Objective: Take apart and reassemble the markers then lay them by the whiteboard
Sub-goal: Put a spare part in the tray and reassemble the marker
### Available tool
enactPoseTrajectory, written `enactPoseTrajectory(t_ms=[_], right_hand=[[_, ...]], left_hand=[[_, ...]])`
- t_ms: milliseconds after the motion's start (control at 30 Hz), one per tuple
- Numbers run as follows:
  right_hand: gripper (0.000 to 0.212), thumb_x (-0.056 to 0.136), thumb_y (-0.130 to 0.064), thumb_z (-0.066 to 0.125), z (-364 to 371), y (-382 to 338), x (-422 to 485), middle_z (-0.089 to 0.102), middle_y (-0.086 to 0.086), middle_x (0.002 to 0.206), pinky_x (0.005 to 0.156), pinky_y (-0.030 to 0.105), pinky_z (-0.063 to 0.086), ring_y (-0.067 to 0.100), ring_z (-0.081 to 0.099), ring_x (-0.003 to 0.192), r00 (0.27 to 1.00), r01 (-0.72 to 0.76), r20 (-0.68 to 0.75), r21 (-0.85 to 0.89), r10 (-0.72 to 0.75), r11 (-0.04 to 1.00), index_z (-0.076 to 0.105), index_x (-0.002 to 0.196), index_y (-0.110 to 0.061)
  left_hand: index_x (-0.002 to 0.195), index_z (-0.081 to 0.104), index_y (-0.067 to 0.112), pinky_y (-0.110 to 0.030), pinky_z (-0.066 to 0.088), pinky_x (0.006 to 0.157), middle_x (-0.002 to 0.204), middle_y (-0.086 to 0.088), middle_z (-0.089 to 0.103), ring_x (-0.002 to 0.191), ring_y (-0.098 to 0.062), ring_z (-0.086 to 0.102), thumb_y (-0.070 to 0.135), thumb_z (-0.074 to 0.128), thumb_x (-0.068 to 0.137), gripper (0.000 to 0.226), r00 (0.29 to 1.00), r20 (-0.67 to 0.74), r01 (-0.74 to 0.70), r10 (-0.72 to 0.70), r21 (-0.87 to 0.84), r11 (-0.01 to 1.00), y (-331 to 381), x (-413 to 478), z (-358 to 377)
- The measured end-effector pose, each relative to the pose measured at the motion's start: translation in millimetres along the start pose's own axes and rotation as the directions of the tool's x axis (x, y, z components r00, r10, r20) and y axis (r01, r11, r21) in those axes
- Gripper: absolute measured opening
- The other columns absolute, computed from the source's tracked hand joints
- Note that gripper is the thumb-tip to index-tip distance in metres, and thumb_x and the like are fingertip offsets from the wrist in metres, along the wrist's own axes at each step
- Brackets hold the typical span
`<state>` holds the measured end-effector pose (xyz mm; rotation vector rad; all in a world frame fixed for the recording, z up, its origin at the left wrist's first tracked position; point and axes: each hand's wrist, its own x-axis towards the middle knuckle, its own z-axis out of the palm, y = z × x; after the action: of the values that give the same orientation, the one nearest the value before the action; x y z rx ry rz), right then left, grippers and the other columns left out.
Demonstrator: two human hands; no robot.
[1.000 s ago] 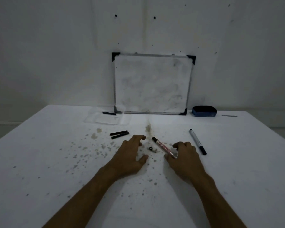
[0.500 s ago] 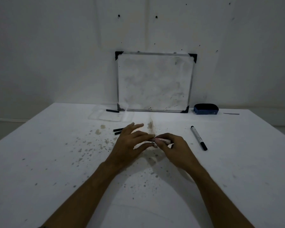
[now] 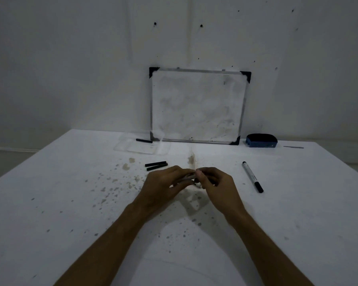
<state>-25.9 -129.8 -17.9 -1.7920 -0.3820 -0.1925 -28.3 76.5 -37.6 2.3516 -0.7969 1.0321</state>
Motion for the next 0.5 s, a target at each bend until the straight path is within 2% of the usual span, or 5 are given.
enactPoseTrajectory(t_ms=[67,133,233,367,500], right_hand=[[0.025,0.095,-0.045,0.062,2,0,1,0.074,-0.014,0.096,0.070,0.005,0.050,-0.008,0.068,0.088,1.000,-0.001,-0.001,-0.041,0.001,0.999,0.070,0.112,-0.028],[0.026,0.097,-0.048,0.058,5,1,4,0.074,-0.012,0.095,0.072,0.011,0.053,-0.003,0.069,0.088,0.999,-0.014,0.032,-0.107,0.017,0.994,0.068,0.112,-0.029],[0.021,0.096,-0.045,0.061,15,3,16,0.071,-0.014,0.093,0.069,0.016,0.051,0.001,0.067,0.083,0.992,0.010,0.126,-0.280,0.027,0.960,0.067,0.111,-0.031],[0.020,0.095,-0.038,0.064,43,2,47,0.064,-0.019,0.087,0.063,0.012,0.041,-0.001,0.058,0.074,0.968,0.171,0.245,-0.462,-0.060,0.870,0.064,0.113,-0.032],[0.023,0.095,-0.032,0.064,76,2,91,0.065,-0.013,0.092,0.070,0.020,0.047,-0.001,0.052,0.072,0.945,0.283,0.298,-0.526,-0.138,0.802,0.068,0.115,-0.023]], left_hand=[[0.126,0.076,0.016,-0.027,0.061,0.068,0.102,-0.001,0.081,0.078,-0.011,0.072,0.038,0.073,0.098,0.036,0.998,-0.005,0.065,-0.065,0.017,0.998,-13,-2,-13],[0.122,0.078,0.016,-0.024,0.060,0.069,0.104,-0.001,0.082,0.079,-0.008,0.072,0.038,0.075,0.096,0.034,0.978,-0.085,0.193,-0.188,0.056,0.980,-33,-7,-33],[0.119,0.080,0.020,-0.020,0.053,0.068,0.103,0.001,0.083,0.079,-0.012,0.072,0.037,0.078,0.094,0.030,0.880,-0.199,0.447,-0.431,0.036,0.894,-66,-23,-65],[0.117,0.081,0.030,-0.042,0.062,0.065,0.093,0.004,0.080,0.066,-0.029,0.068,0.042,0.075,0.096,0.025,0.698,-0.173,0.679,-0.695,-0.150,0.719,-88,-43,-77],[0.112,0.080,0.034,-0.052,0.065,0.065,0.092,0.004,0.081,0.066,-0.035,0.074,0.039,0.075,0.097,0.016,0.633,-0.113,0.715,-0.766,-0.295,0.634,-94,-42,-74]])
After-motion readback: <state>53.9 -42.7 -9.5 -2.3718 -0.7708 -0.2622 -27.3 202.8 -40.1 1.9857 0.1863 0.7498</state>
